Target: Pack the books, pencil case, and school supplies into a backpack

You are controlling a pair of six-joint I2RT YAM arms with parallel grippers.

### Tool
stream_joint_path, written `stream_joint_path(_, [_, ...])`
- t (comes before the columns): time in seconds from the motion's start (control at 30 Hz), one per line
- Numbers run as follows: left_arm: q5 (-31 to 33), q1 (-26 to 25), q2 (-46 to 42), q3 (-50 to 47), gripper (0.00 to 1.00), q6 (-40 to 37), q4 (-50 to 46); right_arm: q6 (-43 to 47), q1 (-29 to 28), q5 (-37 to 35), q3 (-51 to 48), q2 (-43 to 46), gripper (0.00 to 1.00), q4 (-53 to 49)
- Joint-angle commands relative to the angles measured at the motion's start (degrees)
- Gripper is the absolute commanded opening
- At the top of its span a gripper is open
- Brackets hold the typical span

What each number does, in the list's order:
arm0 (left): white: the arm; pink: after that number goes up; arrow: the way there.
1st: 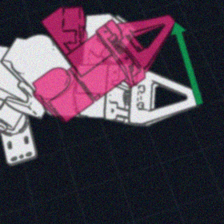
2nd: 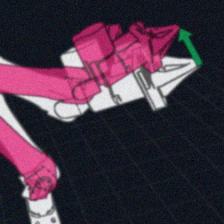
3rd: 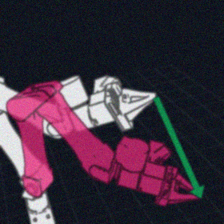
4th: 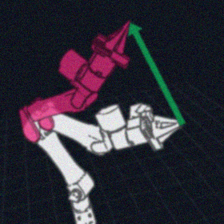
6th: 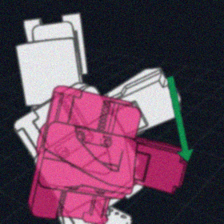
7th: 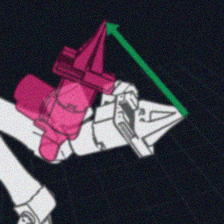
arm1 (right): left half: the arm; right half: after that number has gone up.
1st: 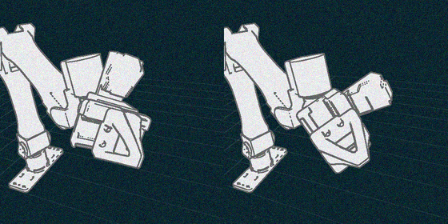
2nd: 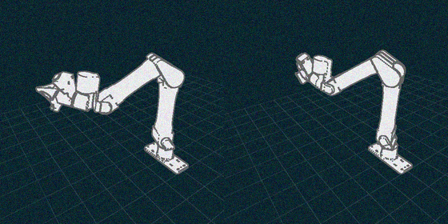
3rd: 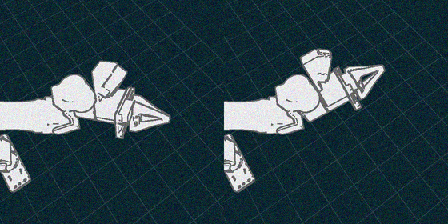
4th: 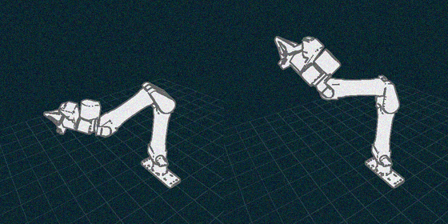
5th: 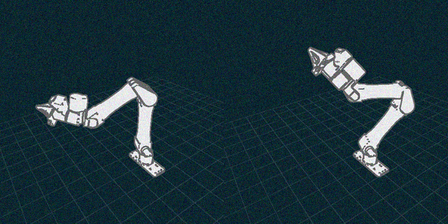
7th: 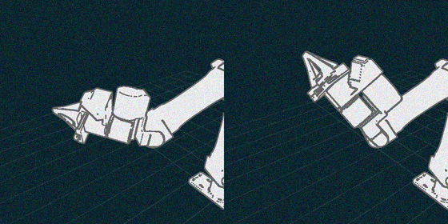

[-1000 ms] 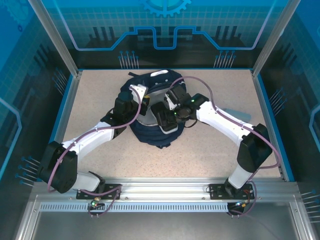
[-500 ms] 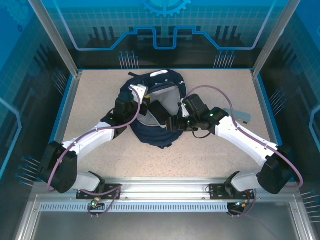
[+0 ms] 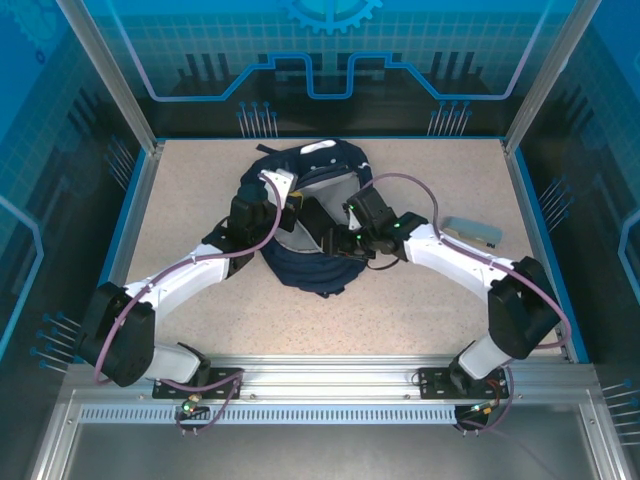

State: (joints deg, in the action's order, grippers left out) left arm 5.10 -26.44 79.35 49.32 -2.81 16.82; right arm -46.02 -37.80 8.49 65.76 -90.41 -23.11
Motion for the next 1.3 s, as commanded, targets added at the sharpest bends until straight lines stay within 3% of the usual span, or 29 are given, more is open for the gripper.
stream_joint_path(0.0, [-5.60, -1.01, -3.48, 1.55, 0.14, 3.32, 9.07, -1.38, 0.43, 0.08, 2.98, -2.69, 0.46, 4.71])
stream_joint_path(0.43, [-7.12, -1.36, -3.49, 0.85, 0.10, 6.38, 12.13, -6.84, 1.52, -0.70, 6.39, -11.90, 0.35, 18.29])
stream_joint_path(0.7, [-7.48, -1.38, -3.50, 0.29, 0.09, 6.75, 12.70, -8.33, 1.84, -1.48, 7.10, -14.96, 0.34, 27.26])
stream_joint_path(1.03, [-3.24, -1.42, -3.11, 1.88, 0.08, 10.07, 10.24, -14.73, 1.94, -3.99, 7.57, -22.78, 0.29, 42.07])
stream_joint_path(1.27, [-3.34, -1.38, -0.74, 3.22, 0.08, 11.80, 9.41, -15.67, 1.84, -4.51, 10.31, -25.69, 0.28, 43.81])
